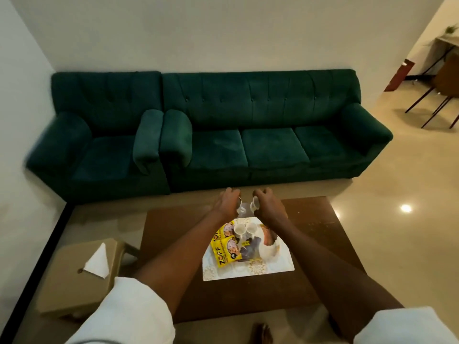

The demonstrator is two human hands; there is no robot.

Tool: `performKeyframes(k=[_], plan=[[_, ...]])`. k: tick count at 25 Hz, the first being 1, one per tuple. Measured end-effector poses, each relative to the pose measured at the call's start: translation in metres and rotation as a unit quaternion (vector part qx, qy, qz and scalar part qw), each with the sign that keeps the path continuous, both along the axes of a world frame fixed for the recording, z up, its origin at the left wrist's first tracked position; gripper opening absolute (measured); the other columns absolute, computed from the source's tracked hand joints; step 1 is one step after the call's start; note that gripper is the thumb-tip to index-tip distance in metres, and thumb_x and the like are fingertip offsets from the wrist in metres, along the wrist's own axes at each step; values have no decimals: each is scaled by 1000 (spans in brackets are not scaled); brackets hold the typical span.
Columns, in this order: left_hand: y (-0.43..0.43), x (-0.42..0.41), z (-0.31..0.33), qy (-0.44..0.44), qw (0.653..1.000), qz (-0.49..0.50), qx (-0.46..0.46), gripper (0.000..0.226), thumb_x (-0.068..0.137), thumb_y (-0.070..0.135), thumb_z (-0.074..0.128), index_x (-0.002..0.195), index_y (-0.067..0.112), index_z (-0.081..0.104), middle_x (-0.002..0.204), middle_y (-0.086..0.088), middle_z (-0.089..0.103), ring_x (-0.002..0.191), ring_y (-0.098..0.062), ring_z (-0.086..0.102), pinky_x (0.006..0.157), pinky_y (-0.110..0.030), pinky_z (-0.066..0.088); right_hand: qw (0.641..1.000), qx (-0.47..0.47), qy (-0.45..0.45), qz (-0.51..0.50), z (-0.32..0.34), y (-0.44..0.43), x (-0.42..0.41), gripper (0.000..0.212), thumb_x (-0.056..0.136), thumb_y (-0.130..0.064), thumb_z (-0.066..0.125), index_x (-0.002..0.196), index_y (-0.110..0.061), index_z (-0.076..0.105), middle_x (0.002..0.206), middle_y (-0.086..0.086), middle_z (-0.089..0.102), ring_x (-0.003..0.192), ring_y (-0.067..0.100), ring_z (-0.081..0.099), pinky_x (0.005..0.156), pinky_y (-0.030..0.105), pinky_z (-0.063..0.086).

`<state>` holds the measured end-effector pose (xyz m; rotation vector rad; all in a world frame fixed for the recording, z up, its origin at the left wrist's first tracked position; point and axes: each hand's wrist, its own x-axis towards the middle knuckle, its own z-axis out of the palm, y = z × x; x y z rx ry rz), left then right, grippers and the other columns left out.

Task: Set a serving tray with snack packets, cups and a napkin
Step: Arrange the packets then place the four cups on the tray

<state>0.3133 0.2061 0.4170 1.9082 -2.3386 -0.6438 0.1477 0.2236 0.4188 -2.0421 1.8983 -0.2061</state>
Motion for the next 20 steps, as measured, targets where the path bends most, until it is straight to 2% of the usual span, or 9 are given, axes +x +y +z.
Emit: performKeyframes(k=[4, 8, 11, 14, 16, 18, 20], plan=[[-20, -70, -31, 4, 1000, 4, 28, 50, 85, 10, 73, 131, 17, 55, 135, -13, 52, 124, -35, 55, 99, -46, 52, 999, 38, 9, -9, -38, -21, -74, 44, 92, -13, 73, 132, -15, 56, 134, 15, 55, 114, 36, 66, 90, 41, 59], [-33, -98, -77, -21, 998, -1, 63, 47, 90, 6, 67, 133, 21, 55, 135, -13, 47, 128, -35, 49, 100, -48, 51, 996, 90, 2, -27, -75, -39, -104, 45, 90, -17, 77, 130, -16, 57, 134, 13, 54, 112, 35, 67, 92, 46, 60], [-42, -101, -131, -19, 995, 3, 100, 54, 90, 6, 67, 139, 24, 53, 140, -10, 46, 133, -32, 44, 99, -47, 52, 991, 128, -4, -27, -122, -55, -105, 53, 87, -13, 77, 135, -16, 54, 135, 14, 51, 112, 37, 66, 92, 48, 60], [-45, -99, -198, -27, 993, 3, 117, 55, 90, 7, 68, 139, 25, 51, 138, -8, 46, 130, -32, 47, 97, -48, 53, 989, 145, 5, -11, -181, -69, -96, 56, 87, -20, 77, 136, -16, 50, 135, 13, 51, 113, 39, 65, 89, 47, 59], [-37, -96, -244, -32, 991, 1, 132, 55, 90, 7, 67, 139, 22, 48, 138, -8, 46, 131, -32, 47, 96, -48, 54, 989, 149, 6, 6, -226, -72, -85, 60, 88, -22, 76, 140, -13, 46, 137, 13, 50, 121, 38, 61, 94, 45, 56], [-28, -91, -291, -35, 990, 1, 136, 57, 91, 7, 62, 144, 19, 44, 143, -7, 45, 137, -32, 43, 100, -48, 51, 986, 164, 16, 22, -275, -70, -74, 68, 86, -23, 76, 144, -8, 43, 143, 15, 49, 132, 36, 52, 104, 44, 51], [-21, -87, -329, -32, 990, 1, 140, 65, 92, 5, 57, 152, 20, 37, 153, -7, 40, 144, -34, 37, 109, -50, 46, 984, 175, 21, 25, -316, -67, -63, 66, 86, -21, 75, 143, -6, 44, 140, 17, 51, 129, 38, 54, 101, 47, 52]])
